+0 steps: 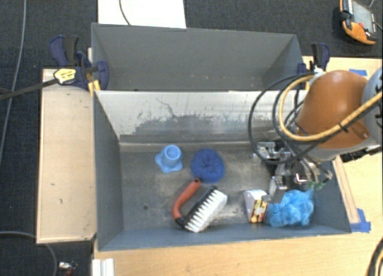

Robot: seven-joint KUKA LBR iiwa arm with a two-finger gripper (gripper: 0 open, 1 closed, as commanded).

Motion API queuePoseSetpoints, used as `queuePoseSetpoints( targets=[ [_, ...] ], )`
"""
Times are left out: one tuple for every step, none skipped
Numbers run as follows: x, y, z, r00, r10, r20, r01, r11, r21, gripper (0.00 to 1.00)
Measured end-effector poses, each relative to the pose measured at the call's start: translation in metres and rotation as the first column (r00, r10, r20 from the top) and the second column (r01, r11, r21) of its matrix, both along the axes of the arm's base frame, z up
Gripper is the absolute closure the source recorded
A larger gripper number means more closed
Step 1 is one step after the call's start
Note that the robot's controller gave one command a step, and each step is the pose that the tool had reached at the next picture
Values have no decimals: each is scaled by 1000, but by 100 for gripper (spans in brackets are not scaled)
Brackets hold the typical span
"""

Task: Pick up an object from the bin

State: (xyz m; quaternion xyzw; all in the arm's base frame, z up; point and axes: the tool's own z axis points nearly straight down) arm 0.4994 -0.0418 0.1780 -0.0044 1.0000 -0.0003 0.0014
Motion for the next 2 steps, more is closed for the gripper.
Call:
queuePoseSetpoints(
  targets=[
    [0,0,0,1000,0,0,0,1000,0,0],
    [18,30,-49,940,342,0,-342,940,0,0]
  ],
)
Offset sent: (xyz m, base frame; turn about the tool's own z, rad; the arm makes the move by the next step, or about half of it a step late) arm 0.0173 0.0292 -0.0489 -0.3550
